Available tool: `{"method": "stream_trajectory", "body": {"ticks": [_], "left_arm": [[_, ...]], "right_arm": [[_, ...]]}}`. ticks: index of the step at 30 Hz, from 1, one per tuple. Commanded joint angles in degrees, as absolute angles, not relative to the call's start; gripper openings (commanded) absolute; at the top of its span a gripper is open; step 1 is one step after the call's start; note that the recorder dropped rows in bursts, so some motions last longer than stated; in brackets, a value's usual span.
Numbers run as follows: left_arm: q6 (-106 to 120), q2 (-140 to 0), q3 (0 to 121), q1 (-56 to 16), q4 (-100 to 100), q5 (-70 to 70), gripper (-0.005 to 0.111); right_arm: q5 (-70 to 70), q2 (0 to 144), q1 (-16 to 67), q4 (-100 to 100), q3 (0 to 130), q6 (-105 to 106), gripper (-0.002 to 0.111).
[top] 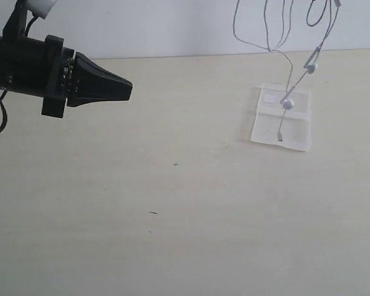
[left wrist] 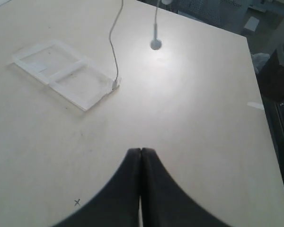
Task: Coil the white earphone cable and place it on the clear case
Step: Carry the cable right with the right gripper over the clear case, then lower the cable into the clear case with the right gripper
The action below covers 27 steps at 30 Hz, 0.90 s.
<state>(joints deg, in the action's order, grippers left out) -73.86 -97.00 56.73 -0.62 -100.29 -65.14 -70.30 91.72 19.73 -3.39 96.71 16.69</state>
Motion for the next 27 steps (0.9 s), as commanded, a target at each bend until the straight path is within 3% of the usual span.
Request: {"method": "stream_trajectory", "body": {"ticks": [1, 8, 27], "left_arm": [[-72.7, -96.4, 55.8, -0.6, -99.9, -65.7, 0.0], [-72.4, -96.4, 55.8, -0.6, -99.9, -65.7, 0.0], [-72.2, -96.4, 55.2, -0.6, -99.9, -65.7, 0.0]], "right_arm": [[-70.0, 92.8, 17.1, -3.4, 97.4, 16.4, 0.0], [-67.3, 93.4, 13.3, -2.6, 97.6, 16.4, 0.0], [-63.3, 96.7, 13.1, -4.8, 99.2, 13.6, 0.0]]}}
